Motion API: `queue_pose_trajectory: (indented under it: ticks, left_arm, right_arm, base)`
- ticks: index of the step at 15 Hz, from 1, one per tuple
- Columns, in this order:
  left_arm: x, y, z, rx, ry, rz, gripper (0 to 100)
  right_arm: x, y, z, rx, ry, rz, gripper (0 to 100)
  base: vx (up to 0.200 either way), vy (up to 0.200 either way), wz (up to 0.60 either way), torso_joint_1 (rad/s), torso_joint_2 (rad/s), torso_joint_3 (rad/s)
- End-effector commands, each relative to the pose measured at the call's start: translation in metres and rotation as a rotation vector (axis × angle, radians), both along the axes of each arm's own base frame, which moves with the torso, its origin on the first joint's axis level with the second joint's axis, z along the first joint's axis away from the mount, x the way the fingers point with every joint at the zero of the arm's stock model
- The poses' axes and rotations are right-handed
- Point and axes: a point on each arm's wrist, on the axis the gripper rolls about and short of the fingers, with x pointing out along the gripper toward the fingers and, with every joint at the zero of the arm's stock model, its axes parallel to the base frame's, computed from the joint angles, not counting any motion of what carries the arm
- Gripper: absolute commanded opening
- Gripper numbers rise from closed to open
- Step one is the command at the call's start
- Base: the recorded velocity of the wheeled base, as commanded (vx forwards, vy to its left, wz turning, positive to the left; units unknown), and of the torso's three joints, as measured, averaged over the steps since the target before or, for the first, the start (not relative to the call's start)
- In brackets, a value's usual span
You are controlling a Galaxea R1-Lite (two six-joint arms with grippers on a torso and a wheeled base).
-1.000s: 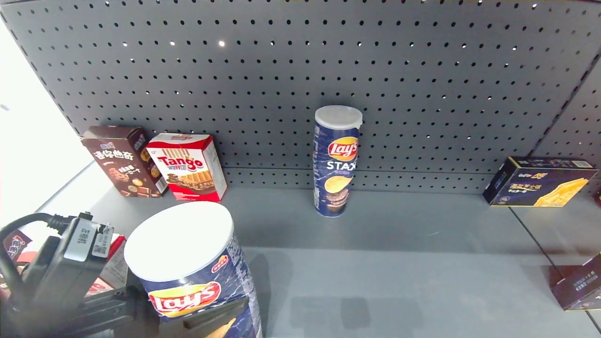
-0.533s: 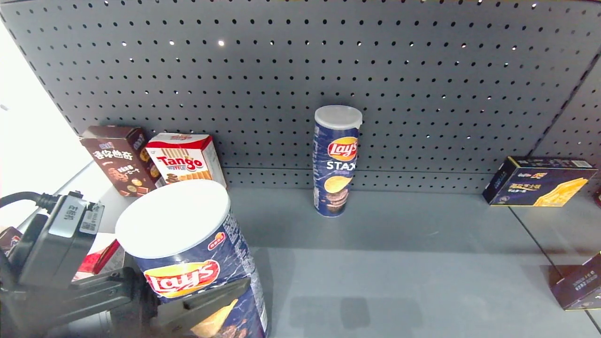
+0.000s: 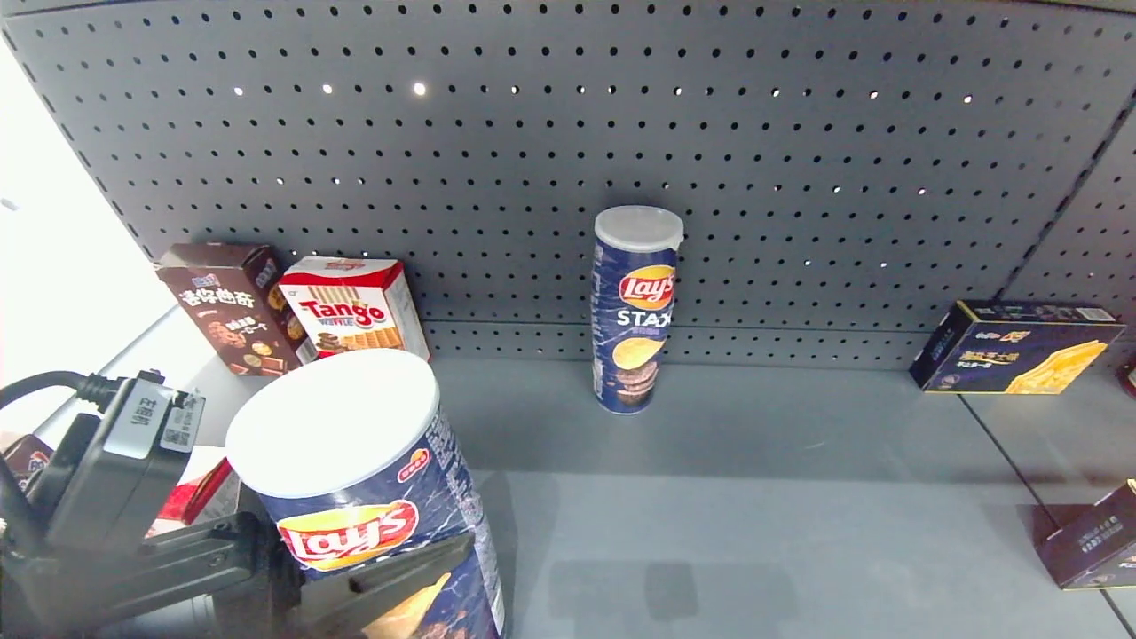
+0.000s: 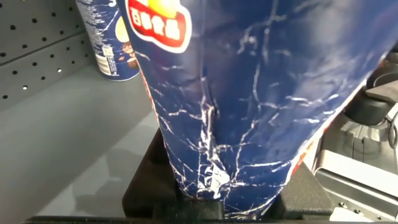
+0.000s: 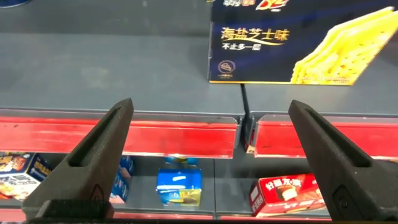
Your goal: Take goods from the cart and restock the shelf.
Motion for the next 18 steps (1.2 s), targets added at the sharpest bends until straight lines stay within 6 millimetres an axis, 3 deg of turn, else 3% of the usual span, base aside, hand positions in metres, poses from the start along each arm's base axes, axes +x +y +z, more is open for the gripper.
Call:
queue_pose_trajectory:
  ticks: [1,6,7,8,10,15,18]
  left_arm:
    - [0.000,0.000,-0.001,0.002,0.003,0.001,0]
    - [0.003,0.002,0.000,0.002,0.001,0.018,0]
    - [0.003,0.002,-0.002,0.005,0.007,0.018,0]
    - [0.002,0.002,-0.002,0.005,0.007,0.015,0]
    - [0.003,0.002,-0.002,0.005,0.007,0.015,0]
    - [0.009,-0.002,0.012,-0.020,-0.035,0.016,0]
    - [0.011,-0.003,0.015,-0.026,-0.044,0.016,0]
  right_arm:
    - [0.000,0.000,0.000,-0.003,-0.001,0.003,100]
    - [0.000,-0.001,0.000,-0.024,-0.006,-0.039,100]
    - [-0.003,-0.001,0.009,-0.017,-0.038,-0.045,100]
    - [-0.007,-0.001,0.072,0.018,-0.112,-0.030,100]
    - [0.014,-0.001,0.117,0.076,-0.019,0.049,100]
    - [0.032,0.002,0.130,-0.023,0.054,0.115,100]
    - [0.061,0.010,0.161,-0.035,0.092,0.289,100]
  base:
    - [0.000,0.000,0.00,0.000,0.00,0.000]
    - [0.000,0.000,0.00,0.000,0.00,0.000]
    - [0.000,0.000,0.00,0.000,0.00,0.000]
    - [0.000,0.000,0.00,0.000,0.00,0.000]
    - [0.000,0.000,0.00,0.000,0.00,0.000]
    - [0.000,0.000,0.00,0.000,0.00,0.000]
    - [0.000,0.000,0.00,0.000,0.00,0.000]
